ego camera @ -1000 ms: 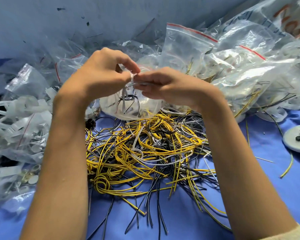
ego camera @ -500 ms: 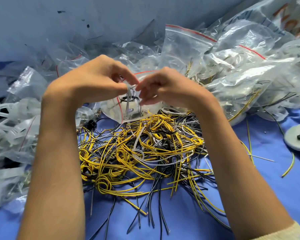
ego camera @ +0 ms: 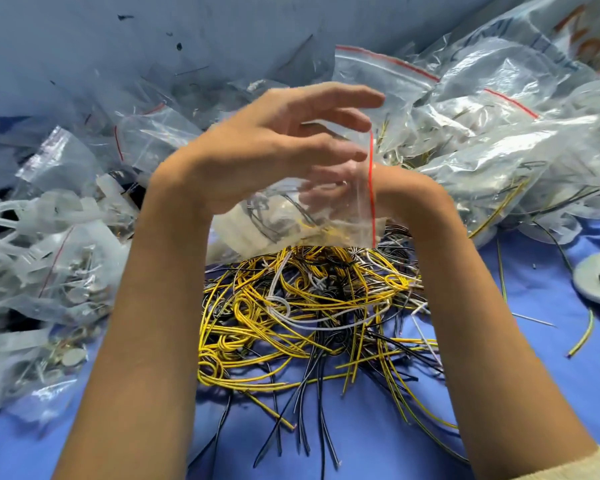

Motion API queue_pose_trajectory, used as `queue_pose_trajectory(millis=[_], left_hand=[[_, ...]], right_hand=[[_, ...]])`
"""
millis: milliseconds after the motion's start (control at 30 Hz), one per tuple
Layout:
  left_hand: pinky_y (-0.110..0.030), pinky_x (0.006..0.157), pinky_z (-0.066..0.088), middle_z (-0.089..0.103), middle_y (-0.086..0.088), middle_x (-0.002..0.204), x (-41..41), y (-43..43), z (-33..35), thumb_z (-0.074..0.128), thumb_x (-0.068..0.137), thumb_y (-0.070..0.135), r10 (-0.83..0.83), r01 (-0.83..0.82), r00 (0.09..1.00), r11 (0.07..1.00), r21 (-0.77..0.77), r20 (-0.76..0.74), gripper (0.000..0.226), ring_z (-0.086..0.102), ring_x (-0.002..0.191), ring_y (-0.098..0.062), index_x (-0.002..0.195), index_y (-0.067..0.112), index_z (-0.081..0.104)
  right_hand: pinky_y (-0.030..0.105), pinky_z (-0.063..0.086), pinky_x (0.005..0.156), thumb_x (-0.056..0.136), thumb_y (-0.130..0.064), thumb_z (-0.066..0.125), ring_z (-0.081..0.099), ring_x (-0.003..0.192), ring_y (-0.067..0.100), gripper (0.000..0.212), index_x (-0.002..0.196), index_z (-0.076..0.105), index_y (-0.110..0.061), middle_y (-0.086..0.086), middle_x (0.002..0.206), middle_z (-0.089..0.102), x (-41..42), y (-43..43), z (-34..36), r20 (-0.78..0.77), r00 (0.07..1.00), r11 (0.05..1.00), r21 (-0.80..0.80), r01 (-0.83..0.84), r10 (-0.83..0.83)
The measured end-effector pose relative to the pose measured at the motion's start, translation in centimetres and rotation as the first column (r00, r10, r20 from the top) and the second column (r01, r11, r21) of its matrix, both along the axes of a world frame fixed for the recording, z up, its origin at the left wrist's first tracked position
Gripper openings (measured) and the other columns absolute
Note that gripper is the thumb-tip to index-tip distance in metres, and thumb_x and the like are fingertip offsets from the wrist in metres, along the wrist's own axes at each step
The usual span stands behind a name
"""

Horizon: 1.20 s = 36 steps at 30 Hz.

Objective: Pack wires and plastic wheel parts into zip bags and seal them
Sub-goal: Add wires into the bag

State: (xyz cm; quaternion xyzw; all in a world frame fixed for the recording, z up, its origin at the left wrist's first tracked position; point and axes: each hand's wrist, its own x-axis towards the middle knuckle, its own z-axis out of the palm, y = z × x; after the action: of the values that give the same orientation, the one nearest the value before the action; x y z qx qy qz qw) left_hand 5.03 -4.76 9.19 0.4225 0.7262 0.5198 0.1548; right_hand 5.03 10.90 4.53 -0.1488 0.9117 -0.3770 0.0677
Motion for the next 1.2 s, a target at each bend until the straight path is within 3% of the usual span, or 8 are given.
queue_pose_trajectory(millis=[167,267,367,467,667,800,900,1200], left_hand=[[-0.025,0.094,0.047,0.058,-0.012,0.124,-3.8,-2.6,-1.9,0.056,0.086,0.001,0.320,-0.371,0.912,0.911,-0.181,-0.257,0.042,0.058,0.104,-0.014,0.125,0.017,0.053],[-0.034,0.105,0.039,0.049,-0.012,0.138,-6.0,-4.6,-3.7,0.057,0.088,0.003,0.319,-0.448,0.894,0.668,-0.594,-0.316,0.054,0.051,0.120,-0.021,0.138,0.013,0.042],[-0.033,0.104,0.039,0.052,-0.008,0.134,-6.4,-5.3,-4.8,0.067,0.085,0.023,0.264,-0.422,0.906,0.495,-0.759,-0.332,0.056,0.052,0.119,-0.022,0.136,0.016,0.045],[-0.030,0.086,0.045,0.062,-0.003,0.108,-6.4,-4.7,-4.9,0.070,0.082,0.030,0.315,-0.508,0.861,0.543,-0.668,-0.399,0.027,0.057,0.097,-0.021,0.106,0.023,0.060],[-0.027,0.060,0.036,0.051,0.008,0.074,-5.6,-3.3,-4.6,0.061,0.088,0.035,0.272,-0.511,0.854,0.595,-0.620,-0.443,0.018,0.047,0.070,-0.012,0.075,0.023,0.057],[-0.028,0.060,0.037,0.051,0.001,0.062,-5.8,-3.3,-3.9,0.060,0.086,0.025,0.495,-0.665,0.739,0.642,-0.382,-0.456,0.028,0.048,0.066,-0.023,0.061,0.018,0.053],[-0.029,0.062,0.036,0.047,-0.007,0.059,-5.9,-3.4,-3.3,0.061,0.080,0.030,0.676,-0.776,0.623,0.598,-0.202,-0.394,0.031,0.043,0.066,-0.026,0.062,0.007,0.055],[-0.029,0.049,0.020,0.030,-0.008,0.060,-4.4,-3.3,-1.7,0.055,0.078,0.029,0.736,-0.758,0.633,0.652,0.000,-0.239,0.026,0.024,0.056,-0.018,0.061,0.012,0.046]], right_hand=[[0.026,0.040,0.101,0.093,-0.029,0.055,0.054,0.115,0.018,0.061,0.147,0.030,-0.017,0.009,0.133,0.054,-0.5,1.3,-0.5,0.078,0.991,0.994,-0.002,0.106,-0.105],[0.000,0.040,0.077,0.092,-0.025,0.058,0.051,0.105,0.004,0.054,0.142,0.039,-0.015,0.005,0.137,0.052,-0.1,2.1,-0.6,0.029,0.993,0.992,-0.041,0.118,-0.117],[-0.001,0.041,0.063,0.094,-0.016,0.056,0.058,0.080,-0.015,0.020,0.107,0.058,-0.030,-0.009,0.106,0.064,-0.2,2.8,-0.8,0.051,0.991,0.988,-0.087,0.129,-0.125],[0.000,0.040,0.057,0.096,-0.014,0.052,0.057,0.069,-0.019,0.015,0.102,0.060,-0.025,-0.022,0.081,0.066,-0.6,3.1,-0.8,0.053,0.985,0.976,-0.136,0.171,-0.166],[0.031,0.040,0.103,0.099,-0.023,0.044,0.045,0.128,0.020,0.047,0.143,0.037,-0.007,0.011,0.147,0.041,-0.5,2.8,-0.6,-0.025,0.981,0.980,-0.061,0.188,-0.190],[0.028,0.050,0.078,0.102,-0.013,0.036,0.044,0.124,0.043,0.042,0.133,0.039,0.014,0.034,0.138,0.041,-0.1,2.5,-0.4,0.025,0.974,0.934,-0.278,0.223,-0.225],[0.013,0.051,0.074,0.103,-0.022,0.033,0.056,0.115,0.026,0.040,0.135,0.046,-0.002,0.018,0.134,0.052,0.2,2.4,0.0,0.075,0.955,0.849,-0.441,0.290,-0.287],[0.038,0.057,0.075,0.091,-0.066,-0.001,0.071,0.088,0.032,0.083,0.117,0.060,-0.016,0.018,0.113,0.065,0.3,3.3,0.6,0.183,0.968,0.792,-0.558,0.248,-0.174]])
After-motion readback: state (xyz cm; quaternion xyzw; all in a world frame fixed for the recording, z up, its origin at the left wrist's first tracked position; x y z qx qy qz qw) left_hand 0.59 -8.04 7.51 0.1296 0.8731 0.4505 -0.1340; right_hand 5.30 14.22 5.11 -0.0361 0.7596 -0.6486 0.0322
